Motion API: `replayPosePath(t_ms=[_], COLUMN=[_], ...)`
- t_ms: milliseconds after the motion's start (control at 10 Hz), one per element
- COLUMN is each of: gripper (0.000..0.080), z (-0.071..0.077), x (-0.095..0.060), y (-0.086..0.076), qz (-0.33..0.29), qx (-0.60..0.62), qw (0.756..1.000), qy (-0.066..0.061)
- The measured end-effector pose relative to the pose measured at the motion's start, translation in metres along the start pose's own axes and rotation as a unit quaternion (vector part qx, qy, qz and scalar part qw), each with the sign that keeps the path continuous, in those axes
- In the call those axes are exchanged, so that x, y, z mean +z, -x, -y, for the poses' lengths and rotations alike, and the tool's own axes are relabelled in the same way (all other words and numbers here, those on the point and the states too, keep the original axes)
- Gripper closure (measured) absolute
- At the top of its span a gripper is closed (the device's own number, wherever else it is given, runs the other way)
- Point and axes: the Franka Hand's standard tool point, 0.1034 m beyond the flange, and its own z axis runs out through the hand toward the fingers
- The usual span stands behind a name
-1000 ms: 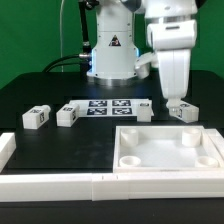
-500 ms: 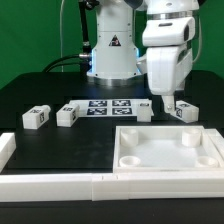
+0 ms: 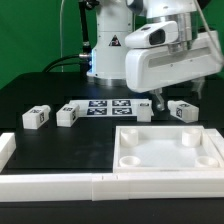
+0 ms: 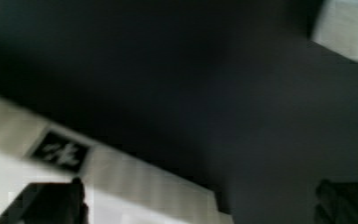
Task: Assemble one leg
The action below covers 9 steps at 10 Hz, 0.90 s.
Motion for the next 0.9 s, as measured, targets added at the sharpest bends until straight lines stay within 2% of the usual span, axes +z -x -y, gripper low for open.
replayPosePath(t_ms=[200,400,500,700,800,900], gripper=[0.0151,0.0151,0.0151,0.0151,0.0151,0.0151], z=[0.017,0.032,0.035,0.034,0.036,0.039], x=[0.004,0.007,0.009,0.009,0.011,0.009], y=[0.009,0.02,0.025,0.023,0.031,0.033], qz=[0.003,0.012,0.019,0.038,0.075,0.14], qx=[0.061,0.04,0.032,0.033,0.033,0.032], qw=[0.998,0.999,0.999,0.999,0.997,0.989], qy=[-0.004,-0.007,-0.009,-0.01,-0.014,-0.021])
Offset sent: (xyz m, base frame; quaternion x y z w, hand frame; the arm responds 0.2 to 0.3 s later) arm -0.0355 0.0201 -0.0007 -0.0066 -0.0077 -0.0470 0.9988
